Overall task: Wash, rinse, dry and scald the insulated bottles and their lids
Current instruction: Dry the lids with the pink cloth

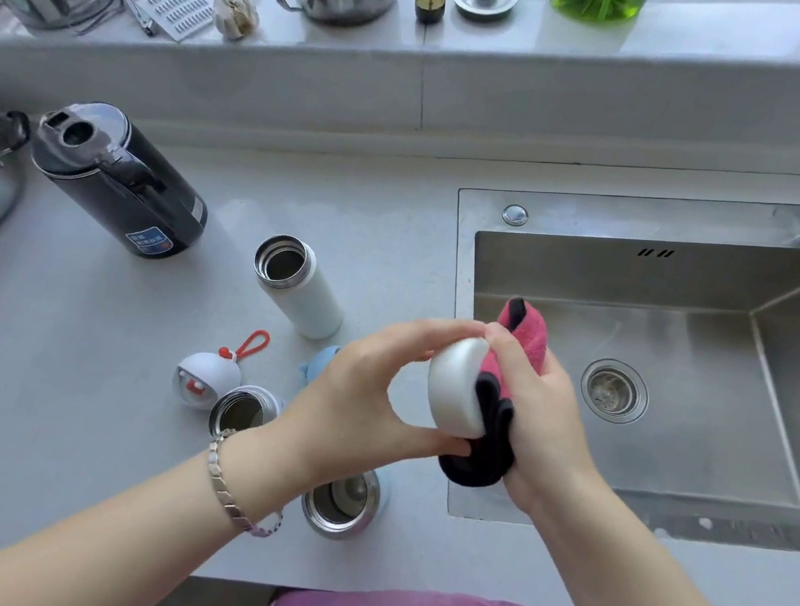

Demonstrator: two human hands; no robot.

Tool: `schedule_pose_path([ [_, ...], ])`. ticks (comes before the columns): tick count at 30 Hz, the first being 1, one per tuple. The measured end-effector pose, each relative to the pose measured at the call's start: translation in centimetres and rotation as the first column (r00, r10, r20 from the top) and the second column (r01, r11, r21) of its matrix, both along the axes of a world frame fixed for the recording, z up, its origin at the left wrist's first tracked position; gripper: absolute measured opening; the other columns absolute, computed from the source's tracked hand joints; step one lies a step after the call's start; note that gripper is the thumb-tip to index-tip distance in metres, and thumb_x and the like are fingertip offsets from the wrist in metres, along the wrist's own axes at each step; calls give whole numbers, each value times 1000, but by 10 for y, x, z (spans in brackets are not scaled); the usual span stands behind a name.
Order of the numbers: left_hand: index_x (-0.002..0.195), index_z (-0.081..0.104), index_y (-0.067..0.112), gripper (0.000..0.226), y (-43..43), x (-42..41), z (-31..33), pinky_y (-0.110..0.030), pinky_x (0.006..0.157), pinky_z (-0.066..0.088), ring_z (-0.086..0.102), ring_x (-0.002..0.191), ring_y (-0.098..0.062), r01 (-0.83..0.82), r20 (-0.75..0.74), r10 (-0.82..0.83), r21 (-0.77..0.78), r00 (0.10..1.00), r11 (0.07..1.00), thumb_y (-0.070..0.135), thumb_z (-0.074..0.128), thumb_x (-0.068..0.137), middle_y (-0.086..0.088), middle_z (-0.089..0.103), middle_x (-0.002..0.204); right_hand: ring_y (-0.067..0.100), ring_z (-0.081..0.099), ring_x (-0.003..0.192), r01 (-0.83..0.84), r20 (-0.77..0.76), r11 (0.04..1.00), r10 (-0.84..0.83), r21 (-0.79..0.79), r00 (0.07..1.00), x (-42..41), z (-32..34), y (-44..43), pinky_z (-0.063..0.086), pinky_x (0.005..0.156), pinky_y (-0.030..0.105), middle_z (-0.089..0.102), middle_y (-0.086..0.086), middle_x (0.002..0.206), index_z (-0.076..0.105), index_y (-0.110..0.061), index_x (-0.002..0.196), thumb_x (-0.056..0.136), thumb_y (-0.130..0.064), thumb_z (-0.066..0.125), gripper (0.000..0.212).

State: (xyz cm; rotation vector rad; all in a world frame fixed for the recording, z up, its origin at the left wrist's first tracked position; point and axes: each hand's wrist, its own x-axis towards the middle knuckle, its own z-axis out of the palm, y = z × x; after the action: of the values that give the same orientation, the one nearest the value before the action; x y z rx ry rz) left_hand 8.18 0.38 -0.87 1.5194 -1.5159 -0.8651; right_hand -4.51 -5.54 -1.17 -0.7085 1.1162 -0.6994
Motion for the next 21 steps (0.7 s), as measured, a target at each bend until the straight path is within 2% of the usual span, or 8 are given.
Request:
schedule_pose_path([
  [6, 111, 54, 28, 62, 6, -1, 1, -14, 85, 45, 62, 98, -4, -133, -168, 153, 129, 974, 983, 4, 74, 58, 15, 64, 103, 2, 49, 53, 80, -105, 949, -117, -306, 988, 7, -5, -5, 42, 59, 16, 55, -15, 54, 53, -19, 75, 89, -22, 59, 16],
  [9, 105, 55, 30, 62, 7, 10, 2, -11, 82, 45, 62, 93, -1, -239, -253, 282, 190, 925, 952, 20, 78, 48, 18, 65, 95, 1, 56, 67, 18, -301, 916, -150, -401, 942, -4, -5, -15, 41, 70, 18, 59, -12, 75, 51, -17, 94, 91, -34, 54, 18],
  [11, 102, 57, 30, 62, 7, 17, 2, -13, 81, 47, 63, 93, -1, -274, -246, 328, 230, 912, 934, 30, 76, 43, 18, 67, 94, -8, 59, 73, 52, -247, 893, -179, -448, 952, -12, -1, -16, 43, 71, 12, 60, -11, 89, 47, -17, 105, 94, -40, 46, 26],
  [14, 97, 60, 31, 60, 4, 16, 3, -19, 80, 50, 65, 91, -4, -299, -230, 362, 267, 903, 916, 33, 78, 39, 15, 70, 92, 4, 65, 69, -104, -54, 816, 89, -569, 995, -10, 10, 8, 52, 58, 22, 62, -11, 110, 46, -23, 105, 90, -49, 43, 30],
  [16, 98, 61, 26, 62, 4, 13, 6, -19, 78, 50, 66, 88, -4, -294, -252, 360, 264, 898, 919, 32, 79, 38, 11, 71, 91, 8, 63, 78, -313, -124, 697, 309, -645, 943, -2, 9, 22, 54, 58, 27, 57, -25, 114, 49, -37, 105, 88, -52, 44, 23],
  [18, 99, 62, 24, 62, 6, 10, 10, -17, 79, 49, 66, 88, -4, -265, -238, 327, 258, 915, 929, 28, 81, 40, 10, 71, 92, 10, 58, 75, -361, -196, 720, 306, -593, 932, 2, 6, 24, 50, 56, 22, 60, -23, 85, 54, -43, 107, 89, -54, 43, 24],
  [19, 99, 62, 25, 60, 8, 9, 12, -16, 80, 49, 66, 89, -3, -250, -221, 309, 259, 925, 933, 24, 82, 43, 11, 71, 93, 10, 53, 58, -321, -156, 808, 281, -495, 947, 4, 9, 21, 45, 46, 19, 56, -16, 64, 58, -34, 103, 90, -53, 45, 27],
  [21, 99, 62, 29, 55, 14, 7, 15, -14, 80, 48, 65, 89, -1, -242, -194, 296, 256, 936, 936, 16, 82, 49, 14, 70, 92, 11, 42, 39, -297, -143, 892, 263, -342, 954, 4, 9, 15, 34, 37, 19, 46, -8, 47, 60, -21, 85, 84, -48, 50, 28],
])
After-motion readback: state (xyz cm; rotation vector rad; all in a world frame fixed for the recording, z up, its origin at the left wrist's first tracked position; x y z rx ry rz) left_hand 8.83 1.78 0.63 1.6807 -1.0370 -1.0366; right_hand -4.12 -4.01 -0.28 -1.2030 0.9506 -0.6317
